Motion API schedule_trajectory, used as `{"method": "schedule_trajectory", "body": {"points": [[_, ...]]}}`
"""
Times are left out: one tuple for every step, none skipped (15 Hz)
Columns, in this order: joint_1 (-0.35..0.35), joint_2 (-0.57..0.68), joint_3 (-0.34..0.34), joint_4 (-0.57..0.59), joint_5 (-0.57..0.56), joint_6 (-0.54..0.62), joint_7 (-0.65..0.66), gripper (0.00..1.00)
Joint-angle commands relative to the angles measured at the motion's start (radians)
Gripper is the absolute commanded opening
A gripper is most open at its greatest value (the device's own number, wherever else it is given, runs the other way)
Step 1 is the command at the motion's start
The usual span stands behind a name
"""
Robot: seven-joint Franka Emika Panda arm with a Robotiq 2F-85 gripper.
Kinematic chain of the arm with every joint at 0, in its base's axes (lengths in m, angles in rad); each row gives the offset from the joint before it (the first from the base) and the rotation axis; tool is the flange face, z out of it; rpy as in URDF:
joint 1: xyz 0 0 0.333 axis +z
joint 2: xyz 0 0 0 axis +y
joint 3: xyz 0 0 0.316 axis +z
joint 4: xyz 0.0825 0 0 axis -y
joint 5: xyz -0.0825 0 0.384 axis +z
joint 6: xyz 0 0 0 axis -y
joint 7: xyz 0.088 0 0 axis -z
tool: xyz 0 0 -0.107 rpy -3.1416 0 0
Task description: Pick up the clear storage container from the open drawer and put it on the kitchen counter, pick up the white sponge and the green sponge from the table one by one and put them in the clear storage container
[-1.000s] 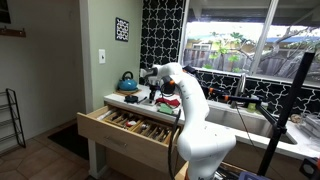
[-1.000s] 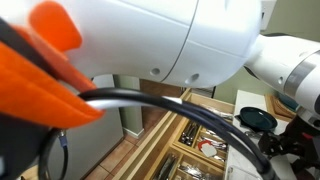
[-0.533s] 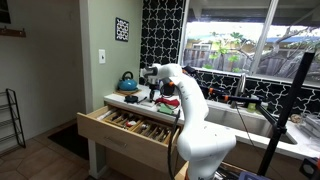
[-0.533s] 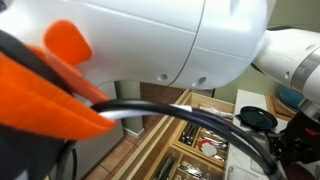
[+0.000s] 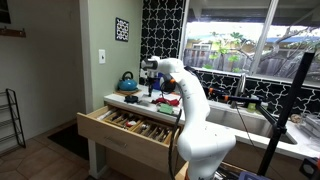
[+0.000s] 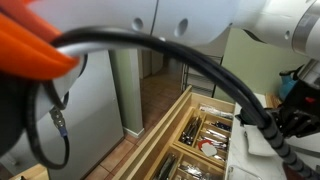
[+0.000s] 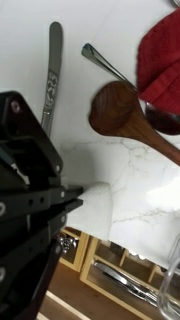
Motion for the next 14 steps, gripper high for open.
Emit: {"method": "schedule_trajectory", "body": {"points": [[0.028, -0.128, -0.021, -0.114, -0.049, -0.003, 0.009, 0.01], [0.04, -0.162, -0.031, -0.146, -0.077, 0.002, 0.015, 0.01], [0.053, -0.192, -0.04, -0.179, -0.111, 0.011, 0.022, 0.01], [0.071, -0.222, -0.051, -0.221, -0.16, 0.011, 0.026, 0.01], [0.086, -0.249, -0.06, -0.261, -0.206, 0.014, 0.03, 0.01], [0.099, -0.277, -0.065, -0.306, -0.247, 0.023, 0.038, 0.01], [0.11, -0.303, -0.069, -0.349, -0.279, 0.033, 0.046, 0.01], [0.116, -0.328, -0.069, -0.393, -0.3, 0.041, 0.054, 0.01], [0.122, -0.349, -0.069, -0.432, -0.317, 0.042, 0.061, 0.01], [0.125, -0.367, -0.067, -0.468, -0.335, 0.037, 0.06, 0.01], [0.127, -0.383, -0.064, -0.502, -0.351, 0.03, 0.052, 0.01], [0.129, -0.4, -0.065, -0.536, -0.363, 0.028, 0.061, 0.01], [0.126, -0.415, -0.065, -0.562, -0.372, 0.039, 0.056, 0.01], [0.137, -0.428, -0.087, -0.581, -0.37, 0.044, 0.055, 0.01]]}}
